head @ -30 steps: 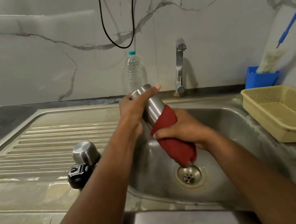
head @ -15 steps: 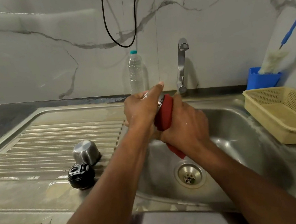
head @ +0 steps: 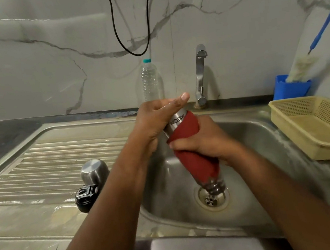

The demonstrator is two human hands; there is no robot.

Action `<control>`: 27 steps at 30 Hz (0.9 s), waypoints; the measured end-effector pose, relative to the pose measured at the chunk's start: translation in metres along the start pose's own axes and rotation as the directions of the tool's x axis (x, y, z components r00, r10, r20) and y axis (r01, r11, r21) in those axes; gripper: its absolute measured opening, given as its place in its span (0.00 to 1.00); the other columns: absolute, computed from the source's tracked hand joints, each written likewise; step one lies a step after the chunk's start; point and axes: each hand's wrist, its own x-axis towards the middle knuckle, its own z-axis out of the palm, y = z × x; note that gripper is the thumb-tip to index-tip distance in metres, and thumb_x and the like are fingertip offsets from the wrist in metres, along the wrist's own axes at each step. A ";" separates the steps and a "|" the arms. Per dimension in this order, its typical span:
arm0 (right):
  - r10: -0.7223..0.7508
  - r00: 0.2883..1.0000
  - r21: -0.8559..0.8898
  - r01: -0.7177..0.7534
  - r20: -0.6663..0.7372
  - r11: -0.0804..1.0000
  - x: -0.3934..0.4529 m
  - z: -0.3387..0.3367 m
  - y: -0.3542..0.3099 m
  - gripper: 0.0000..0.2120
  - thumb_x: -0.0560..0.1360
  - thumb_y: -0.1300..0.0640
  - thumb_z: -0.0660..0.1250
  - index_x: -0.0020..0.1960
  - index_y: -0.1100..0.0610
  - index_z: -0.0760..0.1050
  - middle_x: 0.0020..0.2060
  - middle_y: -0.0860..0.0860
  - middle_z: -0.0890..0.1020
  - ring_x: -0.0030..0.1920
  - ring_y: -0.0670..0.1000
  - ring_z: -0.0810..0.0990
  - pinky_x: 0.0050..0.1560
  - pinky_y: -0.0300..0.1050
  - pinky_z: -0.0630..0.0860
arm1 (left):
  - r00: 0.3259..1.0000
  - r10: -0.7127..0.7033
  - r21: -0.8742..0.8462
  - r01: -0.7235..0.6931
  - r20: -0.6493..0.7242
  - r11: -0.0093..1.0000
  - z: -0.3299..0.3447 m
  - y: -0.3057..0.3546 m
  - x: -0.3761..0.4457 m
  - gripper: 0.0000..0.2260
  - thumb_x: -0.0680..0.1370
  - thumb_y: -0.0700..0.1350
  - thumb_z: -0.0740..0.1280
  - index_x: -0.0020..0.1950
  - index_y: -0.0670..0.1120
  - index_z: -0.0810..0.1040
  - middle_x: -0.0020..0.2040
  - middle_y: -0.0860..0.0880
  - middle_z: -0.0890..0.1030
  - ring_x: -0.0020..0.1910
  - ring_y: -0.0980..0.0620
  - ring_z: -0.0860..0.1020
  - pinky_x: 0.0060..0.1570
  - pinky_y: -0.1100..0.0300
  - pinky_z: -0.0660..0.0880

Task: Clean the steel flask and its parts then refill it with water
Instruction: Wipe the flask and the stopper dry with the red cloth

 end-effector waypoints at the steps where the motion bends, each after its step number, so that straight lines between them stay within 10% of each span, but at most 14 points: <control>1: -0.046 0.984 -0.284 -0.005 -0.172 0.959 -0.002 0.011 -0.002 0.35 0.58 0.40 0.83 0.59 0.51 0.75 0.45 0.48 0.84 0.44 0.52 0.85 0.51 0.59 0.84 | 0.989 -0.057 0.005 0.058 -0.137 0.998 0.008 -0.003 -0.001 0.19 0.71 0.56 0.81 0.41 0.39 0.84 0.36 0.47 0.84 0.33 0.56 0.81 0.35 0.64 0.78; 3: -0.209 0.926 -0.638 -0.043 -0.314 0.769 -0.006 0.031 0.000 0.43 0.57 0.32 0.80 0.62 0.52 0.68 0.46 0.47 0.81 0.45 0.53 0.83 0.50 0.54 0.82 | 0.924 -0.183 -0.009 0.191 -0.336 0.981 0.020 -0.011 -0.001 0.26 0.66 0.64 0.82 0.40 0.40 0.83 0.39 0.50 0.84 0.38 0.54 0.81 0.38 0.61 0.78; 6: -0.219 0.916 -0.649 -0.056 -0.335 0.759 -0.001 0.032 0.007 0.44 0.57 0.33 0.82 0.64 0.51 0.66 0.46 0.46 0.80 0.43 0.52 0.81 0.47 0.51 0.79 | 0.904 -0.238 -0.019 0.248 -0.356 0.969 0.024 -0.017 0.000 0.29 0.62 0.70 0.80 0.37 0.44 0.80 0.41 0.46 0.85 0.41 0.52 0.81 0.46 0.53 0.83; 10: -0.020 0.945 0.035 0.033 -0.325 0.999 0.010 0.009 0.013 0.32 0.58 0.45 0.85 0.59 0.50 0.78 0.45 0.46 0.86 0.44 0.50 0.86 0.40 0.45 0.82 | 0.992 -0.093 0.093 0.100 -0.086 0.991 0.015 -0.009 0.002 0.46 0.63 0.76 0.74 0.54 0.33 0.83 0.51 0.34 0.85 0.47 0.45 0.84 0.64 0.38 0.79; 14: 0.142 0.938 0.554 0.062 -0.317 0.830 0.013 -0.004 0.012 0.23 0.66 0.57 0.83 0.58 0.58 0.81 0.43 0.53 0.88 0.41 0.54 0.88 0.39 0.49 0.84 | 0.952 -0.181 0.128 0.153 0.246 0.980 -0.024 -0.015 0.011 0.31 0.70 0.51 0.78 0.71 0.46 0.75 0.60 0.48 0.86 0.60 0.47 0.84 0.67 0.36 0.75; 18: 0.237 0.894 0.714 0.120 -0.379 0.690 0.015 -0.008 0.011 0.19 0.68 0.59 0.81 0.56 0.61 0.80 0.39 0.53 0.86 0.36 0.52 0.86 0.36 0.47 0.83 | 0.786 -0.359 0.362 0.185 0.503 0.914 -0.020 -0.030 -0.001 0.38 0.65 0.37 0.81 0.73 0.47 0.73 0.63 0.43 0.85 0.62 0.42 0.83 0.60 0.40 0.80; 27: 0.348 0.813 0.812 0.239 -0.467 0.533 0.015 -0.015 0.007 0.26 0.66 0.58 0.83 0.60 0.61 0.79 0.41 0.53 0.85 0.34 0.48 0.85 0.34 0.44 0.81 | 0.791 -0.413 0.663 0.012 0.452 0.748 -0.014 -0.036 0.004 0.39 0.66 0.39 0.84 0.72 0.51 0.71 0.60 0.46 0.81 0.57 0.46 0.83 0.54 0.48 0.85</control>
